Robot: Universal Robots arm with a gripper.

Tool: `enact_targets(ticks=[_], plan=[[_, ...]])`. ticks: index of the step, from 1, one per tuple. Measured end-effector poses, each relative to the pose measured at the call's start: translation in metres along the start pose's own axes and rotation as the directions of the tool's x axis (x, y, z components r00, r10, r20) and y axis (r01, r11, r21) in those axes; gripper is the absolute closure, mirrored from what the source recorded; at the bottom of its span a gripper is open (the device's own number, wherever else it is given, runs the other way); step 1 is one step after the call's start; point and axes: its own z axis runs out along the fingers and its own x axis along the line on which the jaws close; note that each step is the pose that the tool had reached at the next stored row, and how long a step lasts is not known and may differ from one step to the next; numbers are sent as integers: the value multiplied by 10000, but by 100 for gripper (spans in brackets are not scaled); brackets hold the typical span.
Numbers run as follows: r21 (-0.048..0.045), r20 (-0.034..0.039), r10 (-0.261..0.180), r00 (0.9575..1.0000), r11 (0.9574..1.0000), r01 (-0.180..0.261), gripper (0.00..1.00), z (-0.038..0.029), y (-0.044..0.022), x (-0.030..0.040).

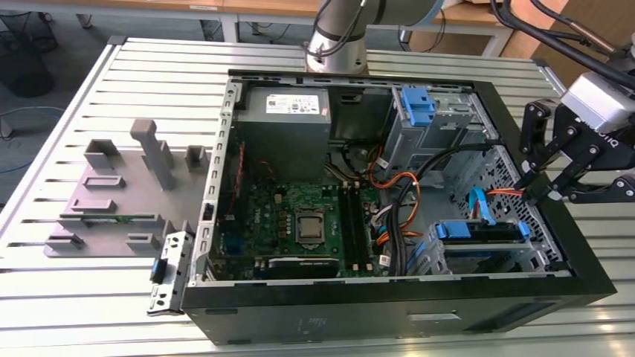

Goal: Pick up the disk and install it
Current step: 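Insert the second disk wire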

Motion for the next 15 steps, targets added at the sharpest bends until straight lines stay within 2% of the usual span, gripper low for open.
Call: enact_targets(ticks=[13,15], plan=[[-53,12,-143,9999,9999,143,69,28,-57,-33],[-85,-20,-195,9998,9998,195,69,31,-58,-36]])
